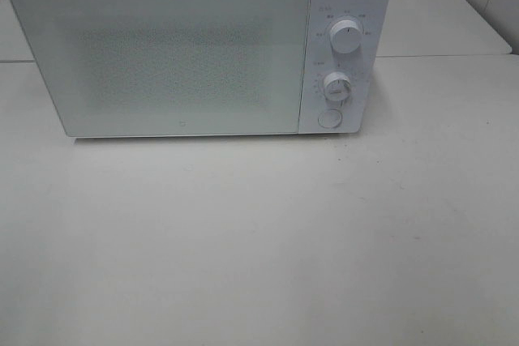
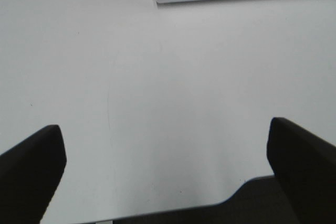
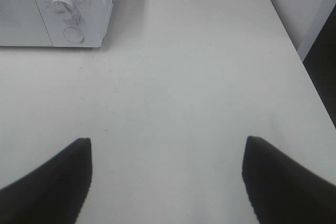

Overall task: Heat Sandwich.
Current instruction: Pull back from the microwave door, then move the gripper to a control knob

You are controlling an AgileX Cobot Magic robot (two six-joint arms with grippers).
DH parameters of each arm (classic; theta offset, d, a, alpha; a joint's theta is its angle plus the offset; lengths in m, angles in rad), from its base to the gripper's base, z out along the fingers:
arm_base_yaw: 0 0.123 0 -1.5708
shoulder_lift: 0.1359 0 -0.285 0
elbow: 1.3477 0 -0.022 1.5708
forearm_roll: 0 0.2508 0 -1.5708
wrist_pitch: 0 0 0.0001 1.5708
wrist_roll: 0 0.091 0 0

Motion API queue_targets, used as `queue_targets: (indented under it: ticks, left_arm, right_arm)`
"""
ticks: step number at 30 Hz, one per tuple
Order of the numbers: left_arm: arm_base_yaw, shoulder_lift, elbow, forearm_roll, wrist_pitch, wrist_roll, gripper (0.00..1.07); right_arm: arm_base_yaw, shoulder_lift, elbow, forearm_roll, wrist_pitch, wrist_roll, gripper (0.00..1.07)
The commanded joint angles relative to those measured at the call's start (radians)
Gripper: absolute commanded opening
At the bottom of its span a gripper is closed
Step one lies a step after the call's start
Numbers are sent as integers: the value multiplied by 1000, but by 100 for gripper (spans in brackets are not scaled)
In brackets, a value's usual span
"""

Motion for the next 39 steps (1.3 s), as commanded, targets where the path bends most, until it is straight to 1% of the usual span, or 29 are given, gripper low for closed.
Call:
queue_targets:
  ticks: [1,2,5,39]
  left_arm:
    - [2,-89,4,1,-16,-8,100]
    - [2,-133,4,1,-16,-8,100]
    - [2,-157,4,1,-17,-7,100]
    - [2,-146,4,1,-17,-7,100]
  right_arm:
    - [-7,-28,1,-4,-6,5,76]
    - [-7,-28,1,-4,-6,5,76]
    - [-7,-28,1,-4,-6,5,76]
    - [-7,-28,1,-3,-6,6,76]
